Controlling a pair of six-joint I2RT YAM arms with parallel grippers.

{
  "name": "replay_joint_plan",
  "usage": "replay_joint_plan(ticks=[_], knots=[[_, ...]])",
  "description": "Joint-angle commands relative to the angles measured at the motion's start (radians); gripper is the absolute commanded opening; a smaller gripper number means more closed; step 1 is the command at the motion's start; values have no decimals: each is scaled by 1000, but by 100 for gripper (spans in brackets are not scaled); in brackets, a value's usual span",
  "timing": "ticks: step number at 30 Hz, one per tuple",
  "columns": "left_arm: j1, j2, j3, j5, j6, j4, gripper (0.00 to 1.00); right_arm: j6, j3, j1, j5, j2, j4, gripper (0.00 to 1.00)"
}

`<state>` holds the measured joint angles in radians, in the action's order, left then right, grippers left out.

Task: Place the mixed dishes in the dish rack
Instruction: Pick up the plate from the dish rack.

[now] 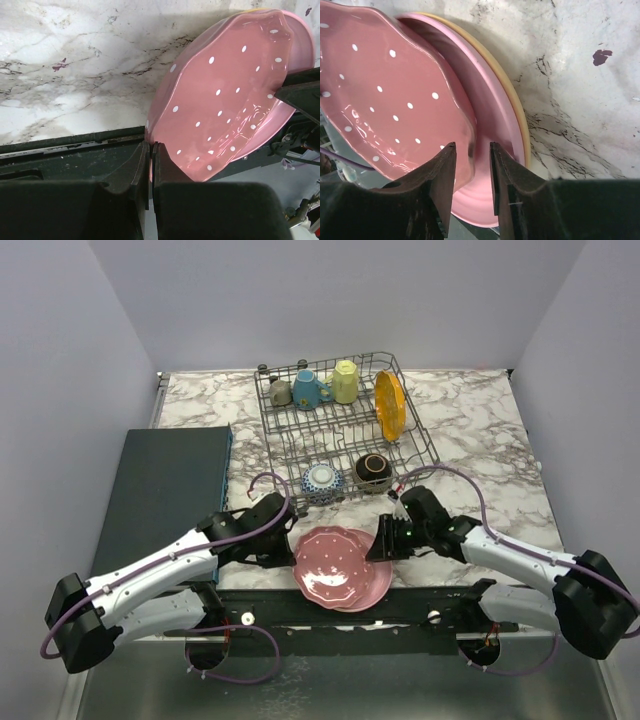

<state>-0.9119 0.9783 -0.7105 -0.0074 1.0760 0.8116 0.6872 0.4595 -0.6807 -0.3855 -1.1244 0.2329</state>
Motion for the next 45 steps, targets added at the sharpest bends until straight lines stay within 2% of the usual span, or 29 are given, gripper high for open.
replay_joint_plan(ticks=[1,11,13,17,21,29,31,38,45], knots=[[-4,-36,18,-16,2,4,0,14,31,-20,50,-30,-18,39],[-3,-44,54,-2,4,-18,0,34,35,-56,41,-117,-89,39],[-5,-48,58,-1,6,-20,0,38,32,-63,41,-134,-103,34],[-4,-56,68,1,8,-24,0,47,18,-67,49,-140,-121,15],[-4,-61,74,0,12,-25,1,54,10,-67,66,-134,-121,1],[-5,-63,92,2,28,-25,39,58,-8,-67,69,-147,-134,0],[-3,-64,99,4,36,-26,45,60,-15,-68,65,-148,-139,0],[-4,-66,134,25,61,-71,54,57,-19,-68,52,-160,-151,0],[-2,-86,197,96,97,-198,54,52,-20,-68,39,-161,-153,0]])
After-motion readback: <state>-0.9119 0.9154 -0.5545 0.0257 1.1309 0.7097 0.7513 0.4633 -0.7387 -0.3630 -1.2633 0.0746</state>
